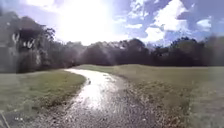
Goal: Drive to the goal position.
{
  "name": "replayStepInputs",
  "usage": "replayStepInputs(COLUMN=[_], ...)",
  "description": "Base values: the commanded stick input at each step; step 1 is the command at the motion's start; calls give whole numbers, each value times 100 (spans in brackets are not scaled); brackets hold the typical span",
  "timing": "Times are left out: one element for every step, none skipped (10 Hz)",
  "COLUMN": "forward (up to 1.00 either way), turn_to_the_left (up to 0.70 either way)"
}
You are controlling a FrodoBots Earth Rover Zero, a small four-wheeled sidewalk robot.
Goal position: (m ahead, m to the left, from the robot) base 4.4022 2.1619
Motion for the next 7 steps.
replayStepInputs(forward=[0, 0, 0, 0, 0, 28, 69], turn_to_the_left=[0, 0, 0, 0, 0, 0, 0])
